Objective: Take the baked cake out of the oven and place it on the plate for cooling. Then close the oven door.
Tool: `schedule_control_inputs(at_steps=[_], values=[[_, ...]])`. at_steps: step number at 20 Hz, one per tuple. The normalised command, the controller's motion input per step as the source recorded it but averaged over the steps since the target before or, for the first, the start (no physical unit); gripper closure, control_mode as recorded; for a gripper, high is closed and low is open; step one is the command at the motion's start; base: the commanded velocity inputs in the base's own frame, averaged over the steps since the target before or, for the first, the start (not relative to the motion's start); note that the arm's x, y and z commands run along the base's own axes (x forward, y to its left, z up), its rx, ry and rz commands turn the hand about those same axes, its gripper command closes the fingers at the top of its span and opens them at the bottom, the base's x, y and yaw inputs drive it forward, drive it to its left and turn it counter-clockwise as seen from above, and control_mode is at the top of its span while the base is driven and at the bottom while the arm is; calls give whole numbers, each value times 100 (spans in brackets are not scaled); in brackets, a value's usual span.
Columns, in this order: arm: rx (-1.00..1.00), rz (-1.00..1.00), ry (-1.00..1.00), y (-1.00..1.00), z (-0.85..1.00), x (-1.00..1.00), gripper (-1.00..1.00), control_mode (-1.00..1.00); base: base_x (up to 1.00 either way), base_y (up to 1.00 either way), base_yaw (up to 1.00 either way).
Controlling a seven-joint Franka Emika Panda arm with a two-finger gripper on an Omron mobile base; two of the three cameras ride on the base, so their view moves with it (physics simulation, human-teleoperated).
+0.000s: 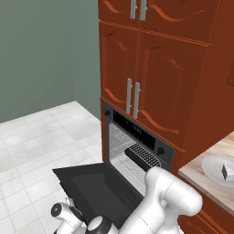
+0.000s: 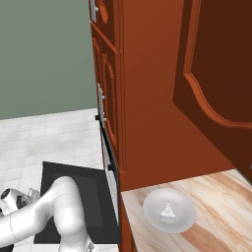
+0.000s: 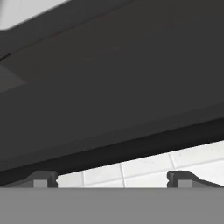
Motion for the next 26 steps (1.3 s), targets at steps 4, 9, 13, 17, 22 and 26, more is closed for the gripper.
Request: schedule_control_inputs(at_steps=[4, 9, 13, 17, 22, 26], values=[[-9, 0, 0, -14, -36, 12, -100, -100, 0, 0, 0], [-7, 0, -4, -16, -26, 9, -100, -100, 0, 0, 0], [-6, -1, -16, -21, -18, 5, -100, -100, 0, 0, 0], [-6, -1, -20, -30, -14, 2, -100, -100, 0, 0, 0], [-7, -2, -19, -33, -15, 2, -100, -100, 0, 0, 0], [-8, -3, -18, -36, -13, 5, -100, -100, 0, 0, 0]])
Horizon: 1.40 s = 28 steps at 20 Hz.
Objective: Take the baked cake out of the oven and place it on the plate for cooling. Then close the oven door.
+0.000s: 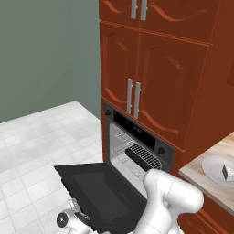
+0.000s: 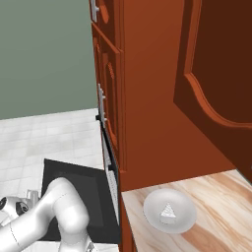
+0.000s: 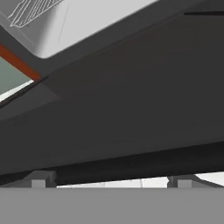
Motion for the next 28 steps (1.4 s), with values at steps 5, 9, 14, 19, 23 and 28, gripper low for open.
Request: schedule_control_inputs(at_steps=[5, 9, 14, 19, 23, 28], values=[[-9, -3, -14, -39, -9, 7, -100, -100, 0, 0, 0], [-9, -4, -12, -36, -7, 9, -100, -100, 0, 0, 0], [-9, -4, -10, -37, -7, 10, -100, -100, 0, 0, 0], [-8, -4, -10, -40, -6, 11, -100, -100, 0, 0, 0], [-7, -3, -5, -44, -9, 13, -100, -100, 0, 0, 0], [-6, -3, -6, -47, -7, 13, -100, -100, 0, 0, 0]])
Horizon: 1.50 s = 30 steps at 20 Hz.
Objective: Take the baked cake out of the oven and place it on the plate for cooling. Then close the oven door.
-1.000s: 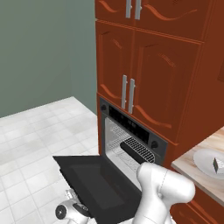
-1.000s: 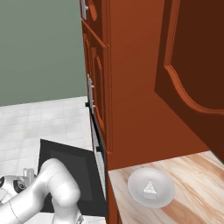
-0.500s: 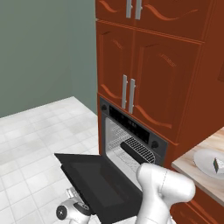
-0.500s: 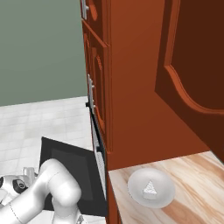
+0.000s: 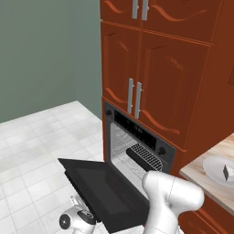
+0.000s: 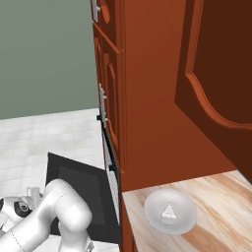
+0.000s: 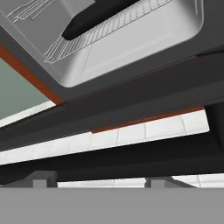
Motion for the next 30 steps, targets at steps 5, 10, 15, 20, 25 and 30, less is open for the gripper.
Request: schedule_control_inputs(at_steps=[5, 10, 15, 20, 25, 30], values=[[-3, -3, -5, -51, -5, 13, -100, -100, 0, 0, 0], [-1, -2, -7, -53, -1, 13, -100, -100, 0, 0, 0], [-2, -2, -9, -53, 0, 13, -100, -100, 0, 0, 0], [-1, -2, -10, -55, 0, 12, -100, -100, 0, 0, 0], [0, -1, -8, -57, 0, 13, -100, -100, 0, 0, 0], [0, -1, -5, -58, 0, 14, -100, -100, 0, 0, 0]])
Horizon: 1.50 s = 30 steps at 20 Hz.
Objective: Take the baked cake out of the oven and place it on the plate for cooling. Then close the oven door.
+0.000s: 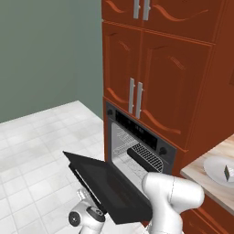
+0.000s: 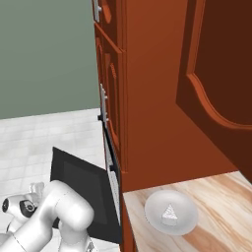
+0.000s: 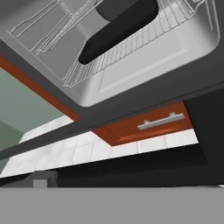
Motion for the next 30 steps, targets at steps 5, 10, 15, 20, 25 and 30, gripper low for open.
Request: schedule_control_inputs(at_steps=[5, 10, 15, 20, 25, 30], values=[[0, -2, -4, -60, 0, 13, -100, -100, 0, 0, 0], [0, -1, -2, -59, 0, 15, -100, -100, 0, 0, 0], [0, 0, -1, -62, 0, 15, -100, -100, 0, 0, 0], [1, 0, -3, -65, 1, 14, -100, -100, 0, 0, 0], [9, 0, -5, -67, 8, 13, -100, -100, 0, 0, 0], [13, 2, -10, -64, 10, 12, -100, -100, 0, 0, 0]])
